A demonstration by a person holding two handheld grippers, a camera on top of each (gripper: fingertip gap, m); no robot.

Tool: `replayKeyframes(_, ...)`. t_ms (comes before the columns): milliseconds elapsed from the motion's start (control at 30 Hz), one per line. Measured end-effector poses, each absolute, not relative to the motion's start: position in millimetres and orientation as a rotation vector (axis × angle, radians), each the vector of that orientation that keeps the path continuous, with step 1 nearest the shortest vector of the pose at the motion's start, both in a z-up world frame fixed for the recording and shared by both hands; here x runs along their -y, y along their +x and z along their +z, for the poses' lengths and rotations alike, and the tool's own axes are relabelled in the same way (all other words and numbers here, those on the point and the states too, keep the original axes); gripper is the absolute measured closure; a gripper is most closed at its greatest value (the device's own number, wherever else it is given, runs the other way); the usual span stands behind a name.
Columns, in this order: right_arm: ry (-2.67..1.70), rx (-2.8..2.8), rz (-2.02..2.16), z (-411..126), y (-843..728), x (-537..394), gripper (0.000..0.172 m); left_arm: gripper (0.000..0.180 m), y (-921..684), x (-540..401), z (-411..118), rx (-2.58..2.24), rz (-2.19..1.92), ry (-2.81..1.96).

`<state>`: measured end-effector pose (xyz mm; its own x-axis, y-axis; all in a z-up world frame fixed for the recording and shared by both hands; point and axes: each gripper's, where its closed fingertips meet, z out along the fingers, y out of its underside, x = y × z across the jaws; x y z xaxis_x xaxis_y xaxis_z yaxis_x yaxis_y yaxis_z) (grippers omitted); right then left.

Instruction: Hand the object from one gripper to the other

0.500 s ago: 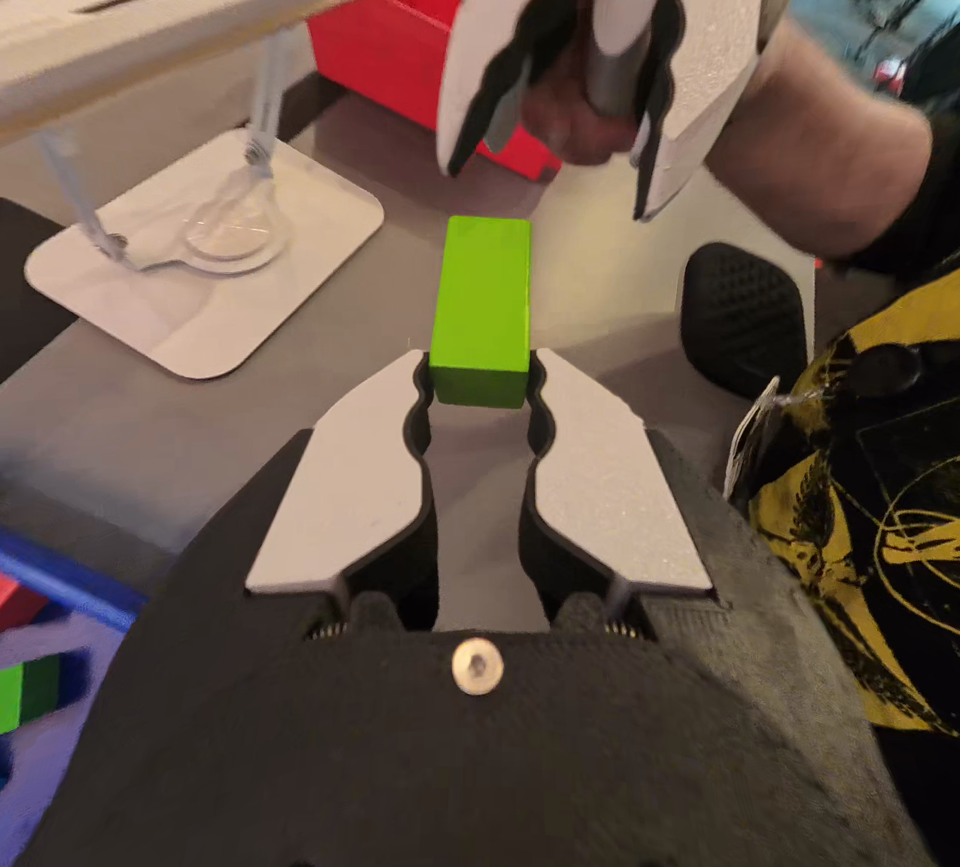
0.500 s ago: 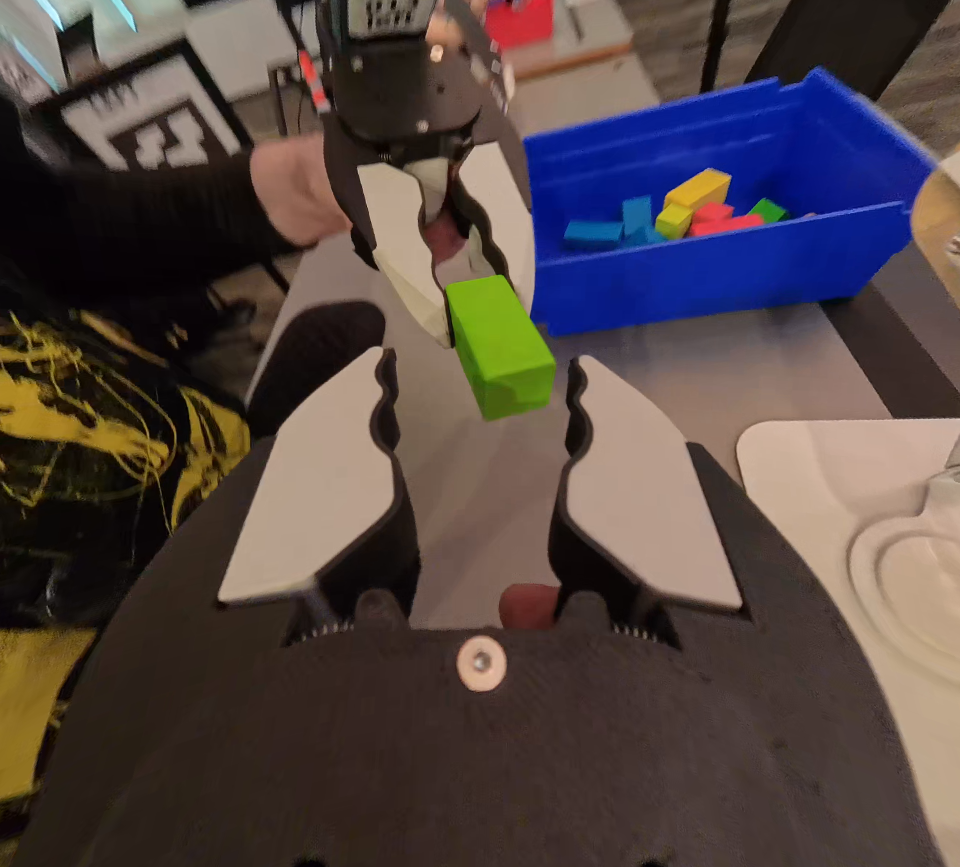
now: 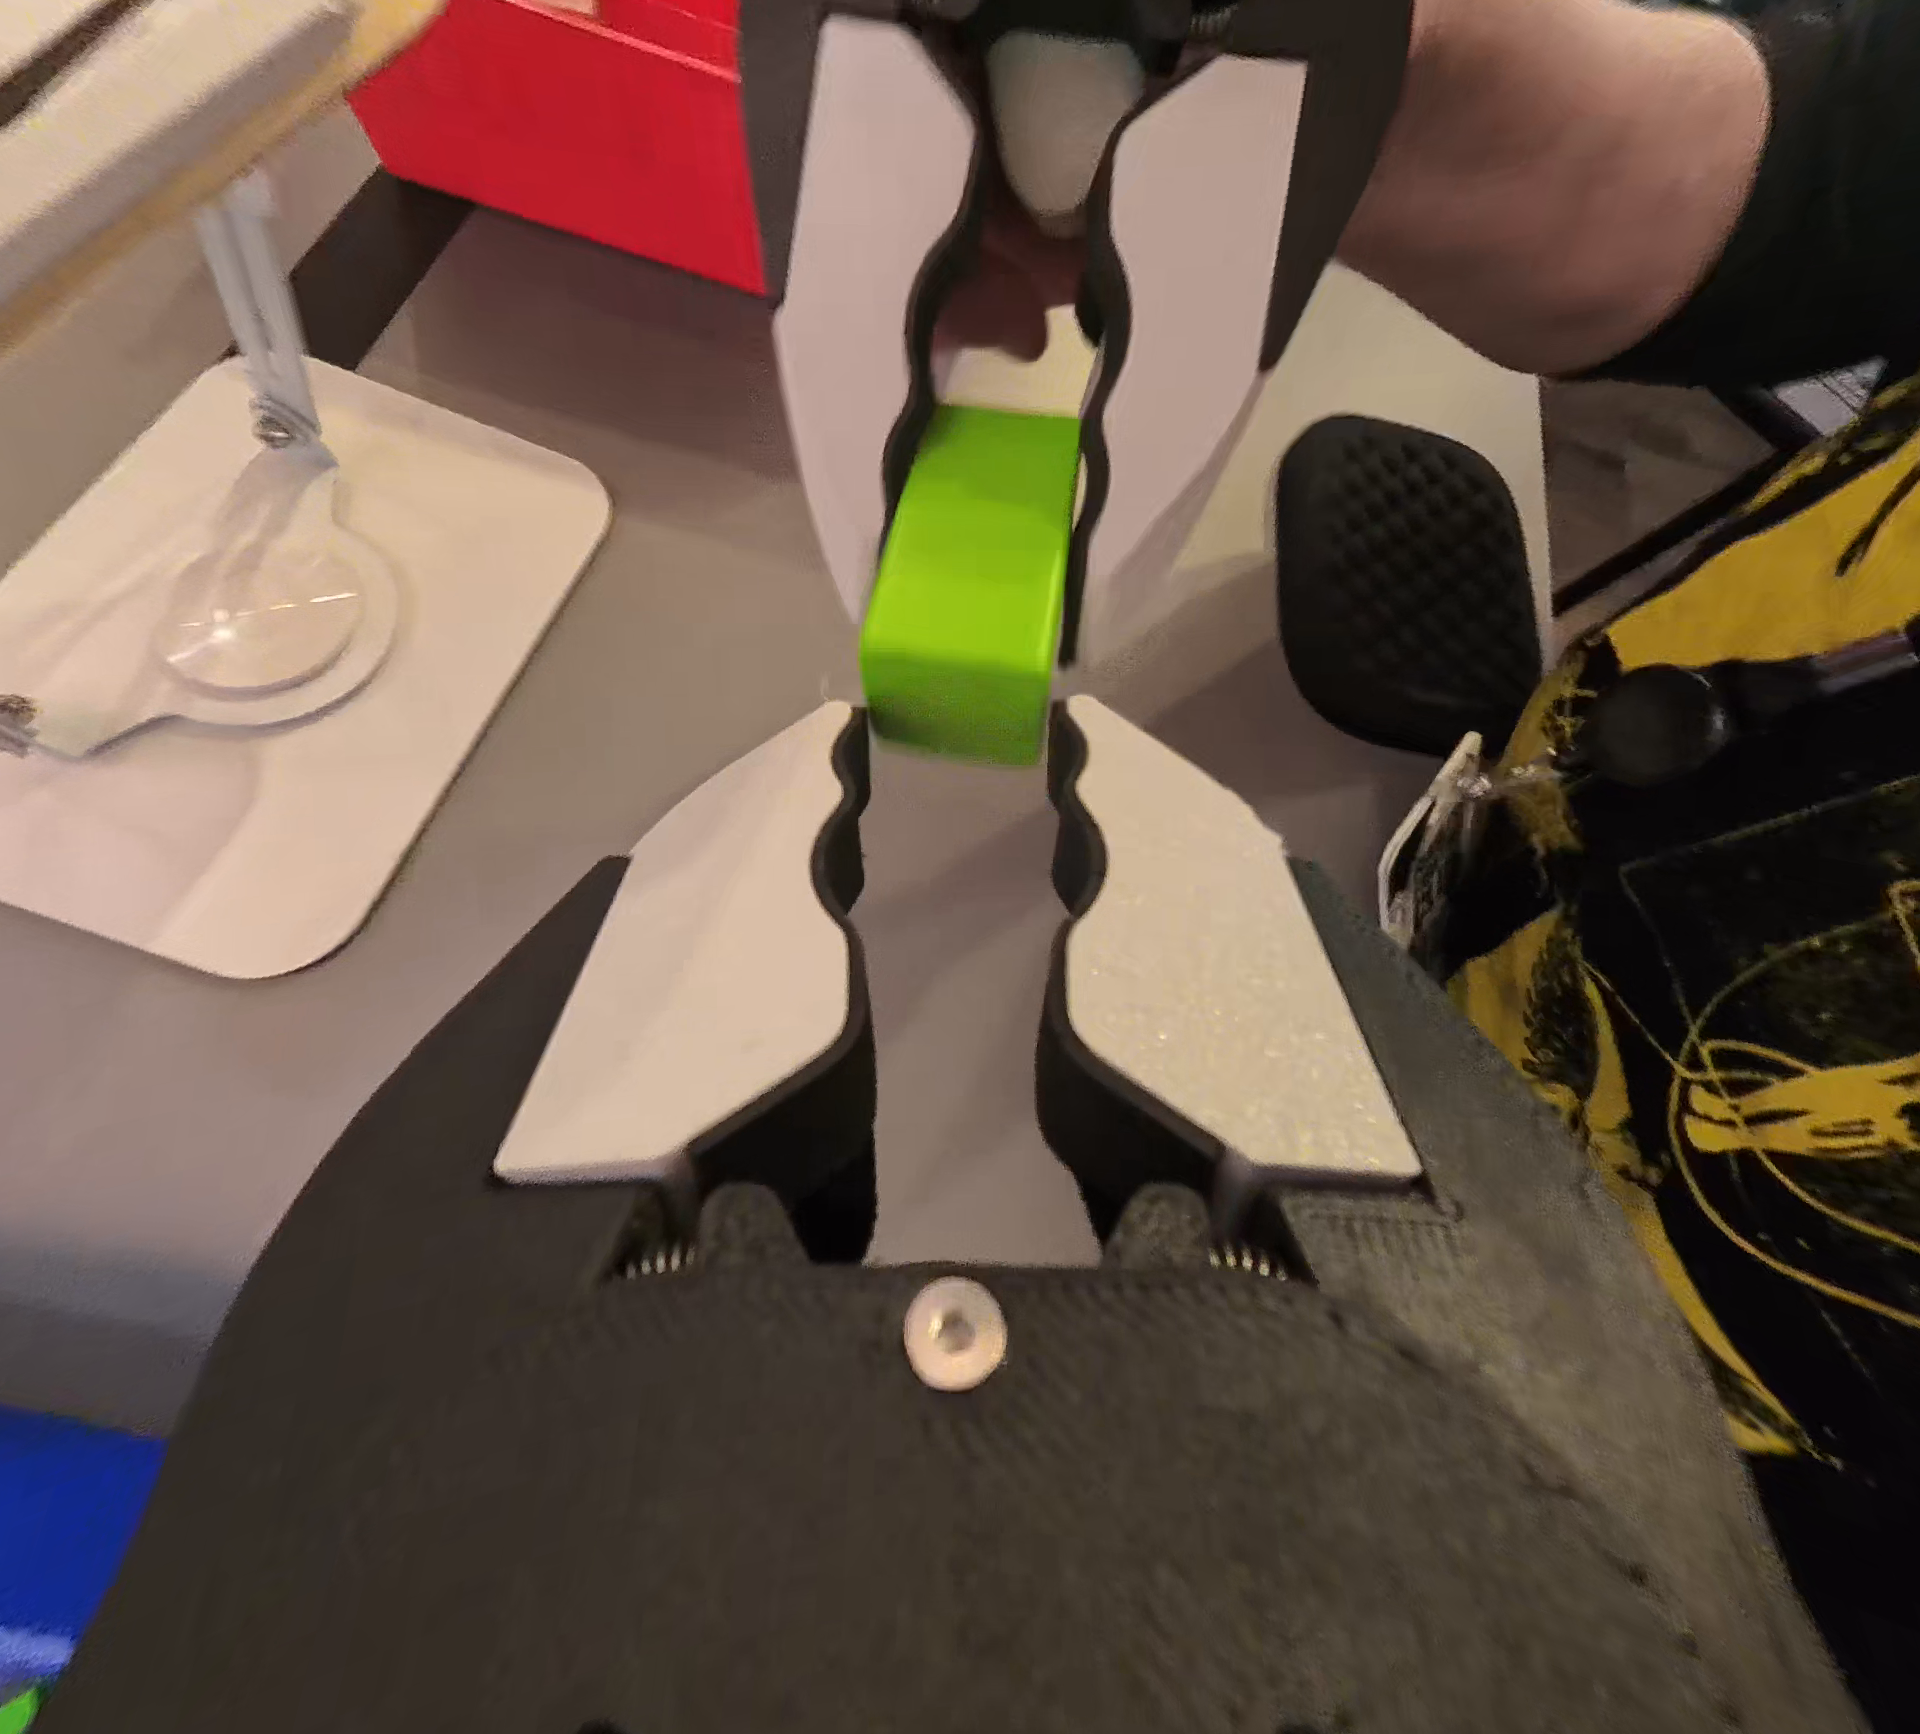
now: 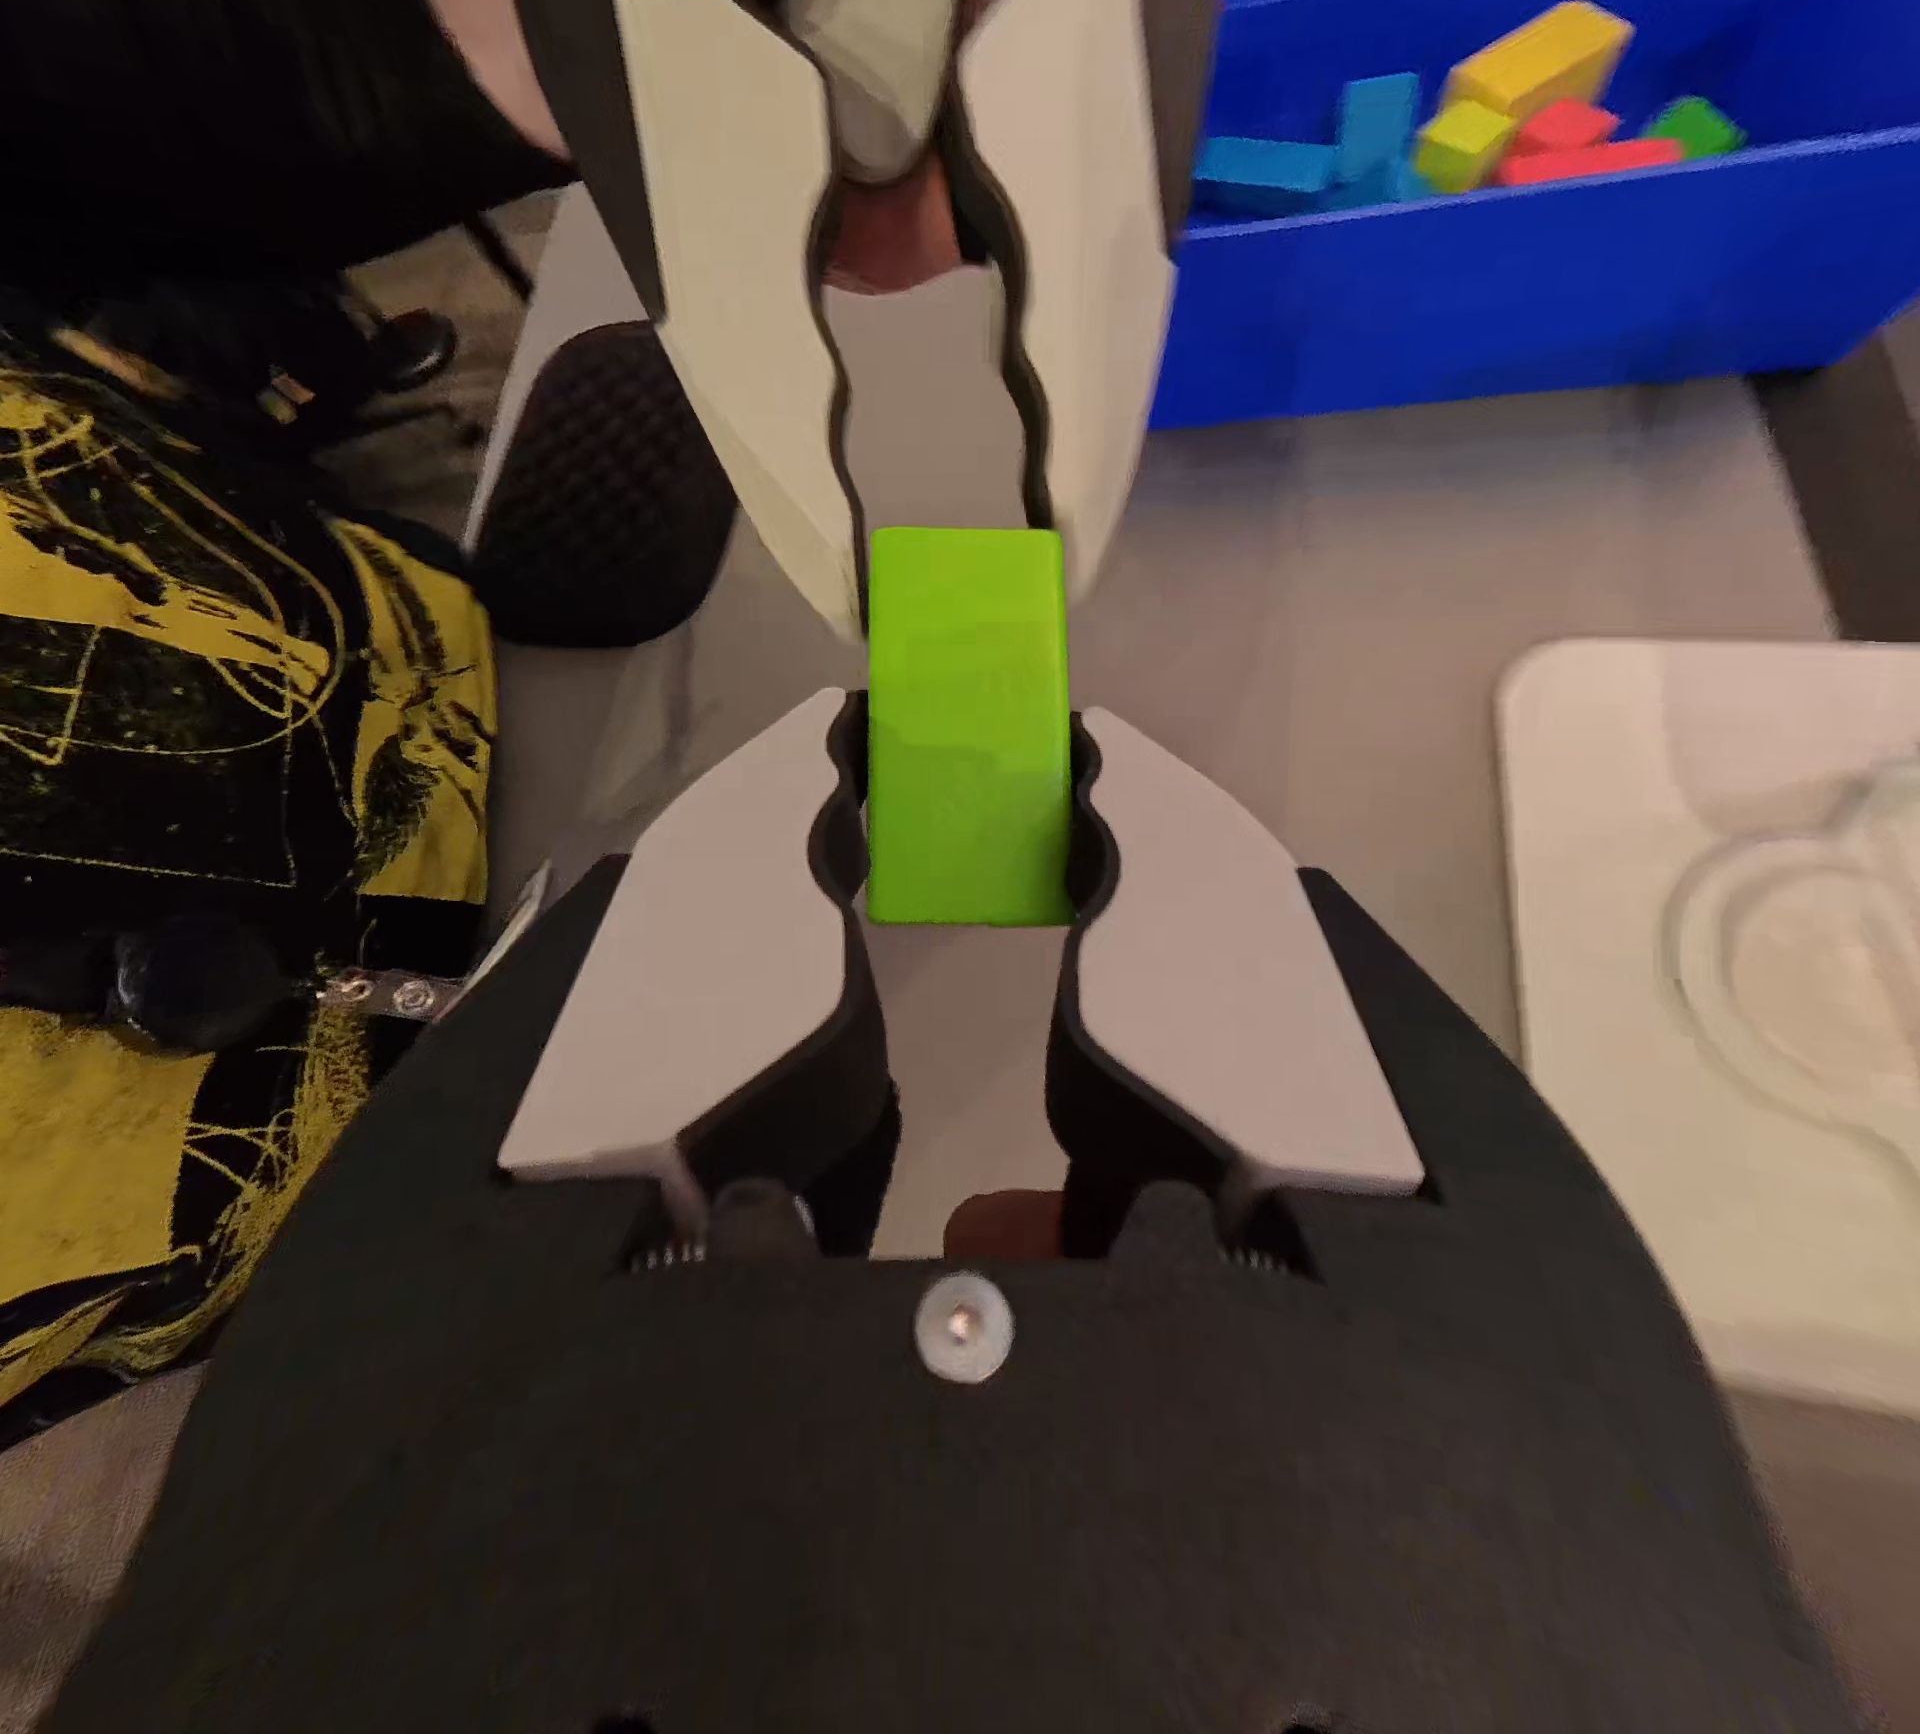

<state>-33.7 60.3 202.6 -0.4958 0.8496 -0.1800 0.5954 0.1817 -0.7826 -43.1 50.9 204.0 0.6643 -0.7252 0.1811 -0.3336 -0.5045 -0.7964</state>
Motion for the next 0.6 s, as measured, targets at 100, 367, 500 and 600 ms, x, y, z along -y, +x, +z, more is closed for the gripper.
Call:
replayKeyframes(100,-1.569,1.936,1.119,211.3,-7.6,-130.2,0.138,0.145,-56.4,-52.3,209.4,-0.769,-0.62,-2.107)
replayKeyframes(367,-2.175,1.168,0.549,135.4,131.2,-379.8,0.138,0.152,-105.5,-49.1,192.4,-0.554,-0.568,-2.171)
replayKeyframes(500,-2.4,1.049,0.295,73.0,176.3,-417.3,0.138,0.152,-122.5,-47.7,176.2,-0.484,-0.547,-2.222)
replayKeyframes(600,-2.483,0.98,0.223,48.1,187.6,-426.2,0.138,0.15,-133.4,-47.8,165.9,-0.434,-0.528,-2.245)
